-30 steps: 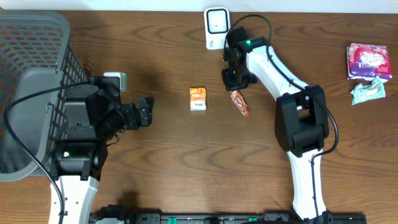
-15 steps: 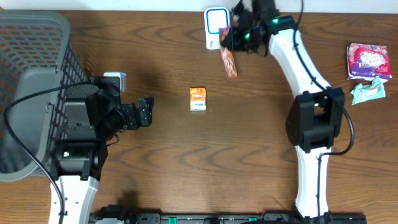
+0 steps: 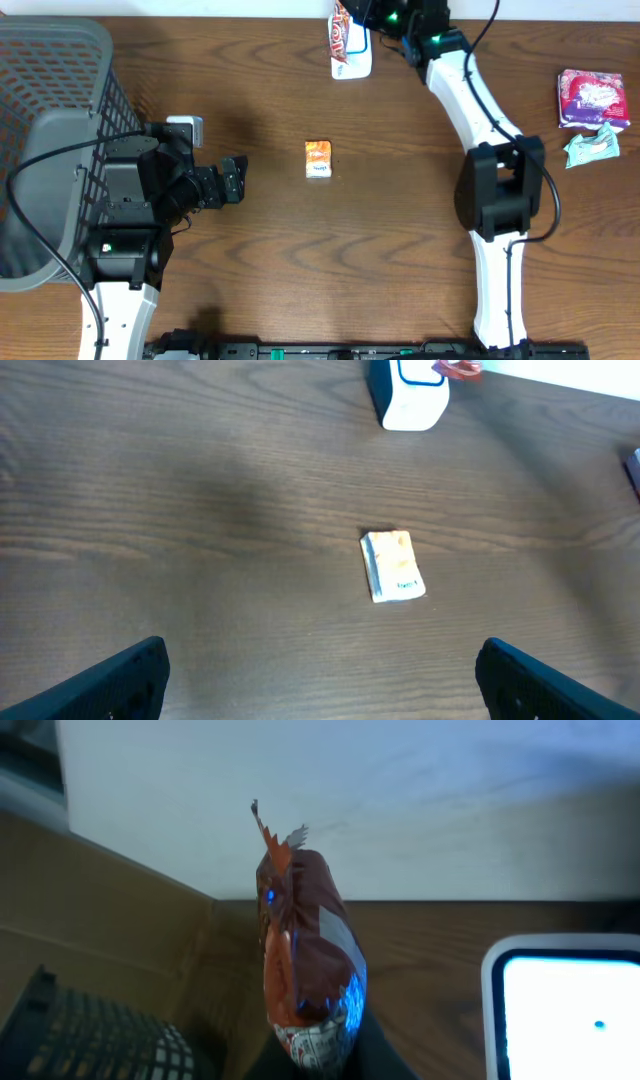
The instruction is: Scan the item barcode
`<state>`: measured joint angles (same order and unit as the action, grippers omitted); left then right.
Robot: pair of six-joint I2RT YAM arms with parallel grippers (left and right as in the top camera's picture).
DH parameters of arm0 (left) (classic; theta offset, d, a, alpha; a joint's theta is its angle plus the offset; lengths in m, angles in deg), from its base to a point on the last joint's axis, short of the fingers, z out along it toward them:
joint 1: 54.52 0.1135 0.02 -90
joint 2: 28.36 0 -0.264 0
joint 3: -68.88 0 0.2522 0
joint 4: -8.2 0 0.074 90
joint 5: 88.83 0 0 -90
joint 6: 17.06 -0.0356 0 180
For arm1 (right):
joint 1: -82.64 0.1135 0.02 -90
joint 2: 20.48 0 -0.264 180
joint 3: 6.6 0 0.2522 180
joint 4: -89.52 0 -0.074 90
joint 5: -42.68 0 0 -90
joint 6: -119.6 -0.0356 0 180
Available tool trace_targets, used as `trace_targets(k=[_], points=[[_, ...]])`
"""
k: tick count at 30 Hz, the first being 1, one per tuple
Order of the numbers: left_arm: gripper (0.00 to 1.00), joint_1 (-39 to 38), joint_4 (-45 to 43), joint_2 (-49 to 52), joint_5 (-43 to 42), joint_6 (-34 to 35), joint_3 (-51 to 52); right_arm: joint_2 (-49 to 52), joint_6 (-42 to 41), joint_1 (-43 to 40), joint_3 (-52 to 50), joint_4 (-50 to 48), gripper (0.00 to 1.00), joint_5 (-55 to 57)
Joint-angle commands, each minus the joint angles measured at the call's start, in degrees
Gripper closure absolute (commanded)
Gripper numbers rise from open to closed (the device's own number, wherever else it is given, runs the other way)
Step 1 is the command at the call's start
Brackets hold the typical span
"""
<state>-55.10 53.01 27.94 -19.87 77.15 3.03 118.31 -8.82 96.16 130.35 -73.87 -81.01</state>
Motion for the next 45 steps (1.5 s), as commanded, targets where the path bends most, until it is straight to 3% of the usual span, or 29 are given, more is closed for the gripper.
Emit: trace_targets(k=[1, 12, 17, 22, 30, 37, 40, 45], points=[[0.03, 0.2, -0.07, 0.2, -0.31, -0.76, 0.26, 4.66, -5.73, -0.5, -0.35, -3.8, 0.99, 0.46], [0.03, 0.2, -0.07, 0.2, -0.31, -0.76, 0.26, 6.64, -9.73, -2.73, -0.35, -3.63, 0.99, -2.62], [0.03, 0.2, -0.07, 0.2, -0.31, -0.76, 0.26, 5.57, -5.97, -3.93, -0.31, -5.51, 0.99, -5.88], [0.03, 0.2, -0.07, 0.2, -0.31, -0.76, 0.26, -0.04, -0.35, -6.82, -0.31, 0.09, 0.99, -2.75], [0.03, 0.2, -0.07, 0.2, -0.31, -0.76, 0.26, -11.45, 13.64, -14.05, -0.31, 22.64, 0.99, 13.73], [0.03, 0.2, -0.07, 0.2, -0.31, -0.76, 0.26, -14.36, 26.62, -20.79, -0.31, 41.59, 0.99, 42.53], [0.03, 0.2, -0.07, 0.2, -0.31, -0.76, 0.26, -13.6, 31.34, -23.17, -0.31, 45.51, 0.99, 51.06], [0.03, 0.2, -0.07, 0.2, -0.31, -0.76, 0.26, -12.26, 38.49, -26.62, -0.31, 47.82, 0.99, 53.77]])
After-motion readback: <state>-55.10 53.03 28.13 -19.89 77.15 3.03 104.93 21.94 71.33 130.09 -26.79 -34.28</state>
